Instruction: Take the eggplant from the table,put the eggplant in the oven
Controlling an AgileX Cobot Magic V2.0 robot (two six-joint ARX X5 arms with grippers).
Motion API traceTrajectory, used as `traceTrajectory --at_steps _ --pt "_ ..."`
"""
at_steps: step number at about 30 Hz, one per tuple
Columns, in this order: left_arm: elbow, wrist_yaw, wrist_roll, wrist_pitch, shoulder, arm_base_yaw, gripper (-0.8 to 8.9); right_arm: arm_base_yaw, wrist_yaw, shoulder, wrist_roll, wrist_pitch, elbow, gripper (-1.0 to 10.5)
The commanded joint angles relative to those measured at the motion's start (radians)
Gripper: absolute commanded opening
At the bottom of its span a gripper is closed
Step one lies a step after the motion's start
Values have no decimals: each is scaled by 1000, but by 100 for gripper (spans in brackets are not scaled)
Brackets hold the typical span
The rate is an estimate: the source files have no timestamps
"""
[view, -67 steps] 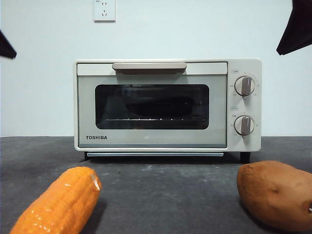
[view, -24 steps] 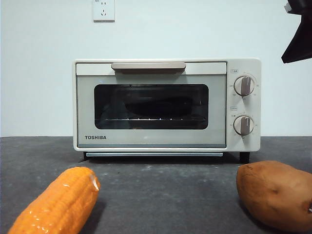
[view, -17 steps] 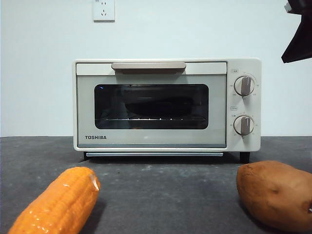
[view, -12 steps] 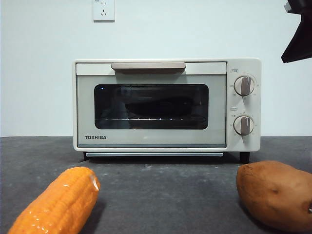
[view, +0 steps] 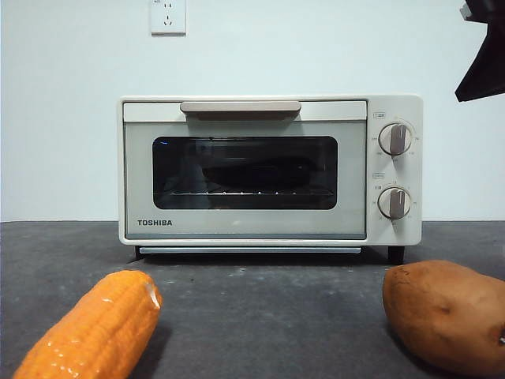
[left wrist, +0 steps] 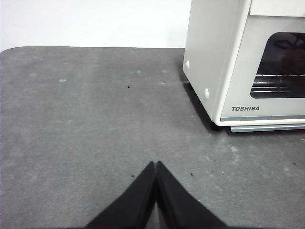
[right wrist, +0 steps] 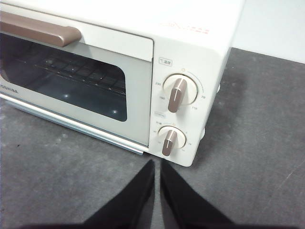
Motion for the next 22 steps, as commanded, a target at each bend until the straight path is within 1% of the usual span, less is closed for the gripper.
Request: traceTrajectory --at_steps 1,9,11,13,15,18,22 --pt "-13 0 5 -2 0 1 6 4 5 4 10 11 8 4" --pt "-13 1 5 -2 0 1 6 7 6 -3 4 3 8 4" --pt "-13 1 5 -2 0 1 6 3 32 -58 -20 -28 8 4" --pt "-13 1 5 -2 0 1 6 -12 87 -142 -84 -42 8 4" --pt "-13 0 5 -2 0 1 6 -42 103 -220 -116 -52 8 4" --pt "-13 0 5 -2 0 1 6 -124 92 -330 -118 -55 3 4" --pt "-13 0 5 -2 0 1 6 -268 32 -454 -117 -53 -29 4"
